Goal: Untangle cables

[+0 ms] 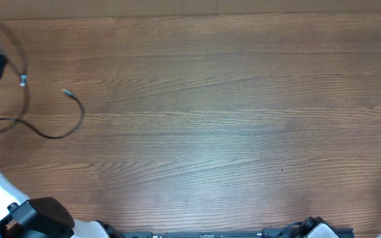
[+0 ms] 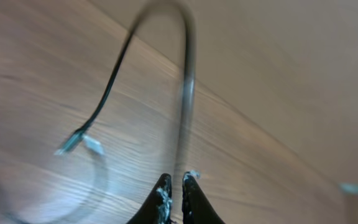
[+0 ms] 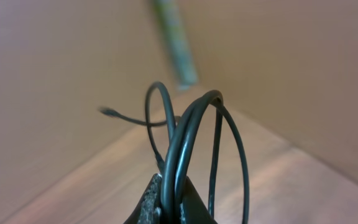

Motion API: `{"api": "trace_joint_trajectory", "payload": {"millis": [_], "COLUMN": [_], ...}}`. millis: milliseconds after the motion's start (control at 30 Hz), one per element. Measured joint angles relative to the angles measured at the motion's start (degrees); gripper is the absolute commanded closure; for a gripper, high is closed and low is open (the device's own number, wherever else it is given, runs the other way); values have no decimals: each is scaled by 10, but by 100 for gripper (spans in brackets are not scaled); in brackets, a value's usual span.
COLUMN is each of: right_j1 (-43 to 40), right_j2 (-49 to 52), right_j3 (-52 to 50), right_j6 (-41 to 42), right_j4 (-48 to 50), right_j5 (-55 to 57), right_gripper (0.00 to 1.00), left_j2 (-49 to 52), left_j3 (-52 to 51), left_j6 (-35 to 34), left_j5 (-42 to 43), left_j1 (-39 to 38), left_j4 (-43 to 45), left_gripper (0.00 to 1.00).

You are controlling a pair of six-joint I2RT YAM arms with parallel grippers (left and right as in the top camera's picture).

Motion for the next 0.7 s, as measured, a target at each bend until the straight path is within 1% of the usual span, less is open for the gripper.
{"api": "trace_joint_trajectory", "payload": {"millis": [200,467,600,667,700], "right_j1": [108,291,380,423,445], "right_j2": [0,0,0,0,0], "right_j3": [0,0,0,0,0], "right_j6": [0,0,2,2,2], "right_j4": [10,12,5,-6,-12], "right_j5": [-65,-89,-92,-94,-95], "right_gripper": [96,96,96,96,96], "left_j2": [0,0,0,0,0], "left_j3": [0,0,0,0,0], "left_j6": [0,0,0,1,2], "left_j5": [13,5,-2,-3,-4], "left_j1": [-99,-233,-292,-318,-331], "left_j4": [1,9,9,6,2], "left_gripper": [94,94,86,81,76]}}
